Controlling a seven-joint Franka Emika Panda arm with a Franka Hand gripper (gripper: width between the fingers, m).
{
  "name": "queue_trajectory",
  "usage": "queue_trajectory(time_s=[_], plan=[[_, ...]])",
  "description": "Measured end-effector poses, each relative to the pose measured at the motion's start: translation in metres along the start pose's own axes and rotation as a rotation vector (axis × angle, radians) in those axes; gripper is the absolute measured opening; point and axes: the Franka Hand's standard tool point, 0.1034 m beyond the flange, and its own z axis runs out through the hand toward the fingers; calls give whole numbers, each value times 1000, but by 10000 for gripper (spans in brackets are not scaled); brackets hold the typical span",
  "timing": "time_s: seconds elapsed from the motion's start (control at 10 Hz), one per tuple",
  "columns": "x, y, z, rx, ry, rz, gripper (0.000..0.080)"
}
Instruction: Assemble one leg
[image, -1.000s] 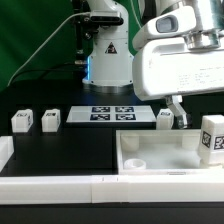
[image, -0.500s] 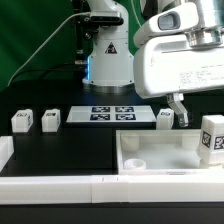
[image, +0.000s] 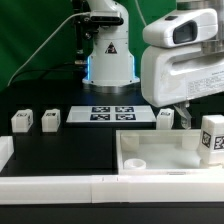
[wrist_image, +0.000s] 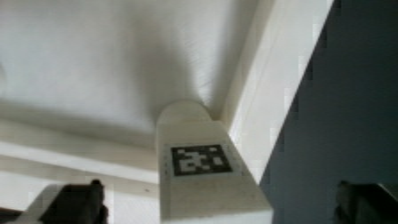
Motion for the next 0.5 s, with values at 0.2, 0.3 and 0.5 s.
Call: queue_trajectory(time_s=[0.2,0.3,0.5], plan=[[5,1,1,-1,11,7,649],[7,1,2,-1,12,8,649],[8,3,3,0,12,8,649]])
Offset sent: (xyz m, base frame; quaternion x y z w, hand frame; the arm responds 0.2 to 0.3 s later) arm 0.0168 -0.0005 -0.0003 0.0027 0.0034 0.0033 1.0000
